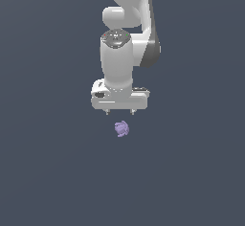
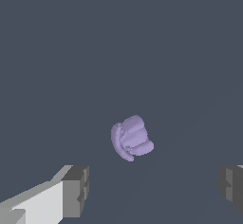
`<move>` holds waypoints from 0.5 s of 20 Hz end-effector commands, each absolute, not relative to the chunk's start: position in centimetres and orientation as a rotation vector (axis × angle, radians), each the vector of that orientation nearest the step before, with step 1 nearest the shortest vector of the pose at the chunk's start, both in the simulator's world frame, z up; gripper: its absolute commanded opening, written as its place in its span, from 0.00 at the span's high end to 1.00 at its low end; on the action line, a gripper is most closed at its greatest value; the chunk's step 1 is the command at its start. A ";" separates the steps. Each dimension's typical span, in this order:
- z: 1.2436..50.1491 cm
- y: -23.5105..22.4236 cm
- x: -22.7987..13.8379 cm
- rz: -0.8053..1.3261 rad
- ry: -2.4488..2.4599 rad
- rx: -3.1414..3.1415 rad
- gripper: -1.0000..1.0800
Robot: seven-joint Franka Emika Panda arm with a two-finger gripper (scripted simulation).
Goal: Pick up the object and move it to a goal position.
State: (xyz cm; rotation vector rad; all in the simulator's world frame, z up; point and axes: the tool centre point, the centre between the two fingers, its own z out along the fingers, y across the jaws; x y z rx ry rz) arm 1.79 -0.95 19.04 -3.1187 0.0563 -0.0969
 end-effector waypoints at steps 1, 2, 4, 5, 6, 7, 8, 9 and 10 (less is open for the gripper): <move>19.0 -0.9 1.8 -0.097 0.056 -3.119 0.04; 19.0 -1.0 1.8 -0.097 0.056 -3.119 0.04; 19.1 -1.3 1.8 -0.098 0.060 -3.122 0.04; 19.1 -1.6 1.8 -0.099 0.063 -3.124 0.04; 19.1 -1.9 1.8 -0.101 0.067 -3.127 0.04; 19.2 -2.4 1.8 -0.102 0.072 -3.130 0.04; 19.2 -2.8 1.8 -0.104 0.078 -3.134 0.04; 19.3 -3.2 1.8 -0.105 0.083 -3.137 0.04; 19.3 -3.5 1.8 -0.107 0.088 -3.140 0.04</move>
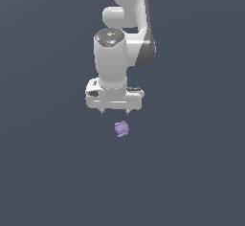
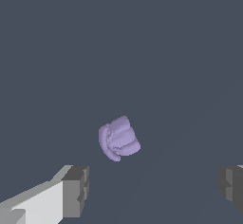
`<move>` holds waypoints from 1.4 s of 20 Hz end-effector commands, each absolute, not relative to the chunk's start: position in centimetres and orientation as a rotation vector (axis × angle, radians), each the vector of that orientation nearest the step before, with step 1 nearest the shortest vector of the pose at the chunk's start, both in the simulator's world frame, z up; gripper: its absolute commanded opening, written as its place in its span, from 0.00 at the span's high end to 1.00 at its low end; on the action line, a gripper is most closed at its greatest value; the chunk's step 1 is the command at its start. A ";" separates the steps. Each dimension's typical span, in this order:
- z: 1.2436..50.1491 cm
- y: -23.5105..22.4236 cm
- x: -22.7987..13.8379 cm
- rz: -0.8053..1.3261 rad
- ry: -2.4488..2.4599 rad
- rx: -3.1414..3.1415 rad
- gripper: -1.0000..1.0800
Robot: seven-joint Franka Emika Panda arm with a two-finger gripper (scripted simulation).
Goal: Pick up the object and move it to a goal position.
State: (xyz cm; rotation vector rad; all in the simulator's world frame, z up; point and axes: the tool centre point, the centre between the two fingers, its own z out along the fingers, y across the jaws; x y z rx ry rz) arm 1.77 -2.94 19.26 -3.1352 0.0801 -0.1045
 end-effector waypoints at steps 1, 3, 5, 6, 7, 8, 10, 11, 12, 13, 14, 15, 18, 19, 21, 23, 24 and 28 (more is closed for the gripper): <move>19.4 -3.7 1.8 -0.108 0.091 -3.141 0.04; 19.4 -3.9 1.7 -0.109 0.096 -3.143 0.04; 19.4 -3.8 1.7 -0.108 0.094 -3.142 0.04; 19.4 -3.7 1.8 -0.107 0.090 -3.142 0.04; 19.3 -3.7 1.8 -0.106 0.084 -3.142 0.04; 19.1 -3.7 1.8 -0.105 0.076 -3.143 0.04; 18.8 -3.6 1.8 -0.101 0.051 -3.145 0.04; 18.5 -3.5 1.8 -0.098 0.034 -3.146 0.04; 18.2 -3.4 1.8 -0.095 0.015 -3.147 0.04; 17.9 -3.3 1.8 -0.091 -0.008 -3.147 0.04; 17.5 -3.2 1.8 -0.087 -0.032 -3.148 0.04; 17.1 -3.0 1.8 -0.083 -0.060 -3.148 0.04; 15.6 -2.6 1.7 -0.066 -0.159 -3.147 0.04; 15.0 -2.4 1.7 -0.060 -0.197 -3.145 0.04; 13.7 -1.9 1.6 -0.047 -0.282 -3.139 0.04; 12.5 -1.5 1.5 -0.034 -0.360 -3.130 0.04; 12.0 -1.3 1.5 -0.029 -0.395 -3.125 0.04; 10.3 -0.7 1.3 -0.012 -0.505 -3.105 0.04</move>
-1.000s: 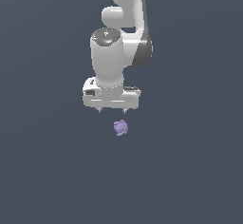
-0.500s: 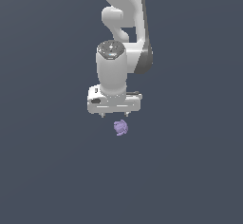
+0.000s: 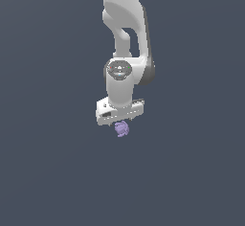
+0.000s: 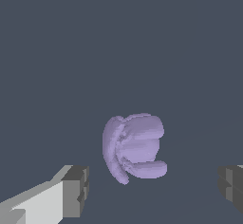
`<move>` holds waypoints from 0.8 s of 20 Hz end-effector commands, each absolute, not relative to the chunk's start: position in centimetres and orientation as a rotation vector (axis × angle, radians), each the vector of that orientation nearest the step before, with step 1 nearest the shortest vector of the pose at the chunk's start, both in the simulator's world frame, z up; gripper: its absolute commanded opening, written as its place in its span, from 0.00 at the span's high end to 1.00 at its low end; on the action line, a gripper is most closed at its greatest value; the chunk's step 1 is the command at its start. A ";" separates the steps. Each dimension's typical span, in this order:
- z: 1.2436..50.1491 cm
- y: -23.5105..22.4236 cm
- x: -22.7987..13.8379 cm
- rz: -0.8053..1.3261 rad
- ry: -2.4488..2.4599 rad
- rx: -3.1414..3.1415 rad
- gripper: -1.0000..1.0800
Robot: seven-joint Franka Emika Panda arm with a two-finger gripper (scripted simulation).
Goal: Pick up the object and move it to a goal position.
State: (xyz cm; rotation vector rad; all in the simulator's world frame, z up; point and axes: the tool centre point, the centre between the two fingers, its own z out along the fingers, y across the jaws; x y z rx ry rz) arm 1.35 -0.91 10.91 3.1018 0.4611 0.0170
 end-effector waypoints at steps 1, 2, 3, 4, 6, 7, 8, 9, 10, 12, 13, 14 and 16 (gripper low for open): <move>10.0 -0.6 1.3 0.009 0.525 3.094 0.04; 9.7 -0.5 1.2 0.007 0.543 3.092 0.04; 9.5 -0.4 1.2 0.005 0.558 3.090 0.04; 9.3 -0.3 1.2 0.003 0.571 3.088 0.04; 9.1 -0.2 1.1 0.001 0.587 3.086 0.04; 9.0 -0.2 1.1 0.000 0.591 3.085 0.04; 9.0 -0.2 1.1 0.000 0.593 3.085 0.04; 9.1 -0.2 1.1 0.000 0.584 3.087 0.04; 9.0 -0.2 1.1 0.000 0.584 3.087 0.04; 8.7 -0.2 1.1 0.000 0.585 3.086 0.04; 8.4 -0.2 1.1 0.000 0.585 3.086 0.04; 8.1 -0.2 1.1 0.000 0.586 3.086 0.04; 7.2 -0.2 1.0 0.000 0.588 3.086 0.04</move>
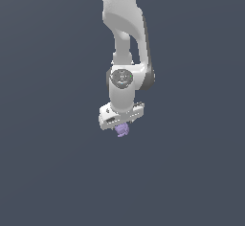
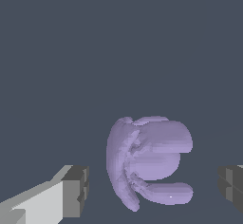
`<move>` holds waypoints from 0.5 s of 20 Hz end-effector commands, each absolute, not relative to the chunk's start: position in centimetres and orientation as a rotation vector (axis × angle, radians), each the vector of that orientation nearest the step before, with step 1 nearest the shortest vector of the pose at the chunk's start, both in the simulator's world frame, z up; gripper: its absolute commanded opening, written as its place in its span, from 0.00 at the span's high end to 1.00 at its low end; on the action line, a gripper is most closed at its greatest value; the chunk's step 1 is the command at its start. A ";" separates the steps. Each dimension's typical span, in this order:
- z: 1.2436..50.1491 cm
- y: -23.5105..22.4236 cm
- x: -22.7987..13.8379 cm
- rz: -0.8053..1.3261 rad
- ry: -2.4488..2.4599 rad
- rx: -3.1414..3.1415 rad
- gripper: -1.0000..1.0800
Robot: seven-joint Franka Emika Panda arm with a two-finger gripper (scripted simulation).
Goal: Pick up the object and move it to a goal position.
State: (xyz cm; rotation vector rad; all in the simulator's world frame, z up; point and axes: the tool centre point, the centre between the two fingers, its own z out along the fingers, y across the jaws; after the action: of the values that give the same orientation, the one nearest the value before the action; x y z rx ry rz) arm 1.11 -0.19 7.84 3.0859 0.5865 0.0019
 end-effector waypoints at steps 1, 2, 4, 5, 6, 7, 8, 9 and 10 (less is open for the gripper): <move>6.6 -0.2 1.0 0.000 0.589 3.086 0.04; 6.0 -0.2 1.0 0.000 0.590 3.086 0.04; 5.0 -0.2 1.0 0.000 0.592 3.085 0.04; 4.7 -0.2 1.0 0.000 0.592 3.085 0.04; 4.4 -0.2 1.0 0.000 0.593 3.085 0.04; 4.2 -0.2 1.0 0.000 0.593 3.085 0.04; 4.0 -0.2 1.0 0.000 0.593 3.085 0.04; 4.0 -0.2 1.1 0.000 0.593 3.085 0.04; 4.0 -0.2 1.1 0.000 0.593 3.085 0.04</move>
State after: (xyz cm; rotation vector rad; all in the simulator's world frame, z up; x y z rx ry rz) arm 1.00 -0.17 4.06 3.0856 0.5926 -0.0026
